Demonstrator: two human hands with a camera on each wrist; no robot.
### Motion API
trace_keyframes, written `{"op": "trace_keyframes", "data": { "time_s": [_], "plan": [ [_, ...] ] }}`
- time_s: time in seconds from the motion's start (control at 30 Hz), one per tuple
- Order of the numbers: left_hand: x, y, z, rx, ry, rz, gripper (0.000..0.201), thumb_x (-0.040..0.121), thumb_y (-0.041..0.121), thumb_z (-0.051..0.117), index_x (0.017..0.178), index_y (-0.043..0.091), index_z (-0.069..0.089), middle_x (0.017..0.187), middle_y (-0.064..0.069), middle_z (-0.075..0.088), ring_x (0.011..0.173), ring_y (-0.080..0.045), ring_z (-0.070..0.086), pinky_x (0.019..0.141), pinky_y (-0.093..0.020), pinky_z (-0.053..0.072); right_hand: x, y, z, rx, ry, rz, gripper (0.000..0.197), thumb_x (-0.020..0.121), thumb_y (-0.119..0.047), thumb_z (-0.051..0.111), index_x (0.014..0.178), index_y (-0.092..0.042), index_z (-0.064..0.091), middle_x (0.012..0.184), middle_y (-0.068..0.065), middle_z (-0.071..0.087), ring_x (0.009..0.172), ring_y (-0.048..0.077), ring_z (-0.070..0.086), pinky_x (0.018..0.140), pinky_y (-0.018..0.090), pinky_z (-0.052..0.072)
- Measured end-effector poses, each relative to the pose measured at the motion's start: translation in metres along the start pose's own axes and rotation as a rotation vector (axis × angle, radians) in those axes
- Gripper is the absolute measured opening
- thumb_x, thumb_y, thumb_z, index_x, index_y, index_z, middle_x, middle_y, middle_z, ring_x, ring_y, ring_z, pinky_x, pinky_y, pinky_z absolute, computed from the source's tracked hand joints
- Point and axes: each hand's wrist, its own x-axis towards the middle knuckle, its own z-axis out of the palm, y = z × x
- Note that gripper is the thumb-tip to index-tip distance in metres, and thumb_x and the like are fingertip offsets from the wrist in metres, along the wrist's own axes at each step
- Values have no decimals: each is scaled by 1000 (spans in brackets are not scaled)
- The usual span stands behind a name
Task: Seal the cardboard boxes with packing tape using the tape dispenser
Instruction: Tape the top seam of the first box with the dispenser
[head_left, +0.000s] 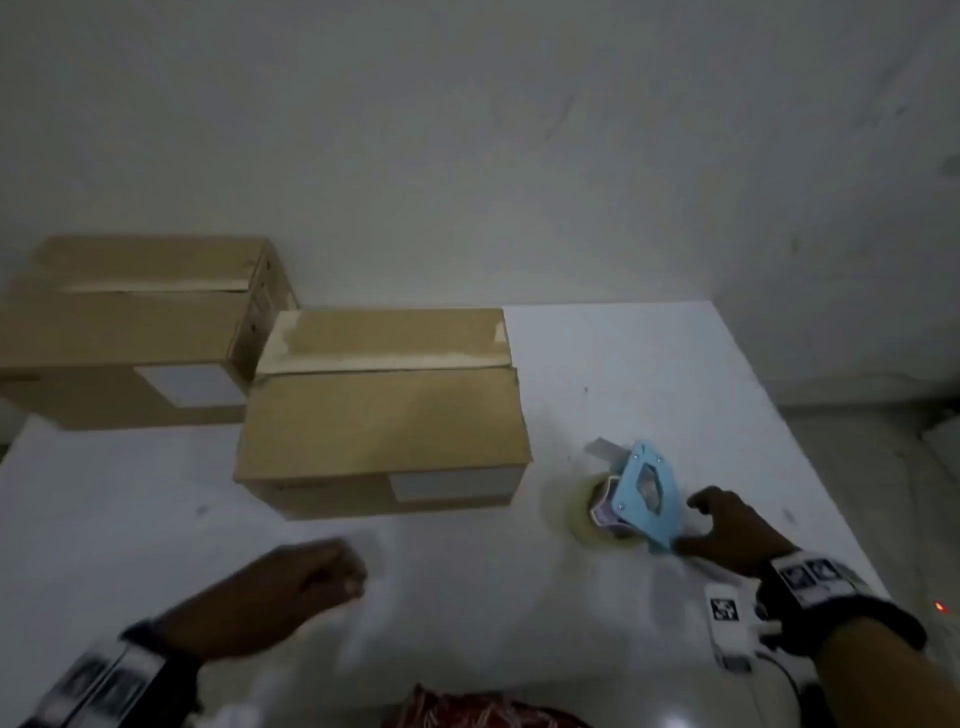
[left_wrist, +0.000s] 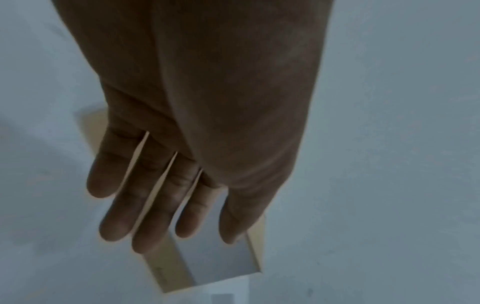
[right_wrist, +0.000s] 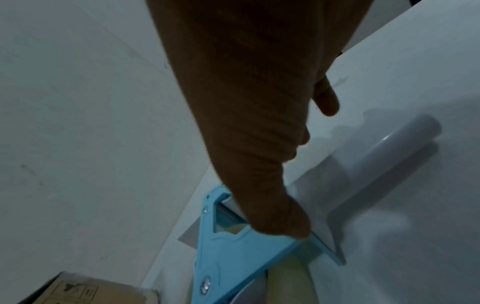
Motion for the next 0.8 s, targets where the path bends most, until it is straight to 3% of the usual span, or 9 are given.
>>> {"op": "trace_keyframes", "data": {
  "time_s": [0.07,0.13,0.2,0.27,0.33,0.37,0.53,0.7,0.8],
  "plan": [
    [27,29,-12,-8,2,121,10,95,37,58,98,32,66,97,19,68,93,0,64,84,-22,49,4,-7,-1,21,-117,10,66,76,-36,81,128,-14,48,130,9,53,116,25,54,95,33,45],
    [54,56,-19,23,77,239,9,95,37,59,97,31,66,94,17,69,89,-2,64,80,-21,49,6,-13,-7,35,-167,-8,54,76,-30,81,117,-17,48,126,11,58,109,25,57,92,36,48],
    [81,74,-17,-25,127,302,16,89,40,59,94,27,66,91,12,72,85,-3,66,77,-21,49,4,-15,-9,-3,-229,15,56,73,-31,81,115,-22,44,119,6,58,104,25,57,88,39,50],
    [106,86,-15,-36,175,341,17,86,36,58,92,23,67,89,8,73,85,-9,68,77,-25,50,-1,-18,-10,-13,-300,62,59,68,-34,78,116,-24,45,110,3,57,98,24,58,73,36,52],
    [126,96,-14,4,246,361,9,88,26,61,90,20,67,85,6,71,81,-11,66,75,-28,50,-6,-22,-4,-18,-257,103,49,72,-34,77,110,-20,51,102,3,60,87,21,59,57,30,50],
    [135,97,-13,31,288,361,6,88,21,63,90,18,68,83,6,69,79,-10,64,73,-28,48,-7,-22,2,-42,-201,103,41,75,-32,76,106,-19,53,101,4,61,86,21,61,55,29,50],
    [158,98,-11,92,438,357,8,87,12,63,88,17,68,78,12,63,72,3,57,64,-8,37,-12,-22,30,-79,-4,-8,22,82,-27,62,99,-14,62,109,10,68,99,28,63,81,32,50],
    [159,100,-15,115,419,362,7,87,12,63,88,17,68,79,16,61,72,3,56,62,-3,34,-16,-19,37,121,86,-79,26,84,-29,62,100,-9,62,105,14,68,96,31,63,77,32,46],
    [159,101,-18,95,378,358,6,89,12,63,90,16,67,83,8,65,74,-3,60,65,-9,40,-20,-28,23,388,184,-172,42,71,-45,64,98,-12,63,95,5,67,87,22,62,77,33,48]
  ]
}}
